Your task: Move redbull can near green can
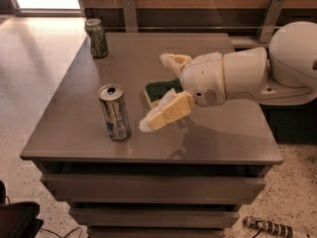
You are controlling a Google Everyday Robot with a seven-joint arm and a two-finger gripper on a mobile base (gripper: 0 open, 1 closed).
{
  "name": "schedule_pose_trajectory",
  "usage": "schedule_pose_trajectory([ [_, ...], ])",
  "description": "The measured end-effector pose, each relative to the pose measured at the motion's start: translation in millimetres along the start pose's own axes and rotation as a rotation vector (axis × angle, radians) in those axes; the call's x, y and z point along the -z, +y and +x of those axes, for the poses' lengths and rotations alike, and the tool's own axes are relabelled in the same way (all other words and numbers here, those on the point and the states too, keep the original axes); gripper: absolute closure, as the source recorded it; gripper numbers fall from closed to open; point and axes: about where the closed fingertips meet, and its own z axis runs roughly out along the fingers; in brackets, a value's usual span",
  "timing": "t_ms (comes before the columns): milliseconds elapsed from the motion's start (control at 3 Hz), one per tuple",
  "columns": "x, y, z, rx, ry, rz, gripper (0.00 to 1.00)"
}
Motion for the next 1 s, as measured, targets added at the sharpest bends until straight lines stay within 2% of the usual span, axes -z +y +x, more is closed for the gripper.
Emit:
schedule_pose_trajectory([
  [333,-31,1,6,0.002,-0.039,-0.027,0.0],
  [1000,-73,4,13,0.0,-0.137,-0.085,0.0],
])
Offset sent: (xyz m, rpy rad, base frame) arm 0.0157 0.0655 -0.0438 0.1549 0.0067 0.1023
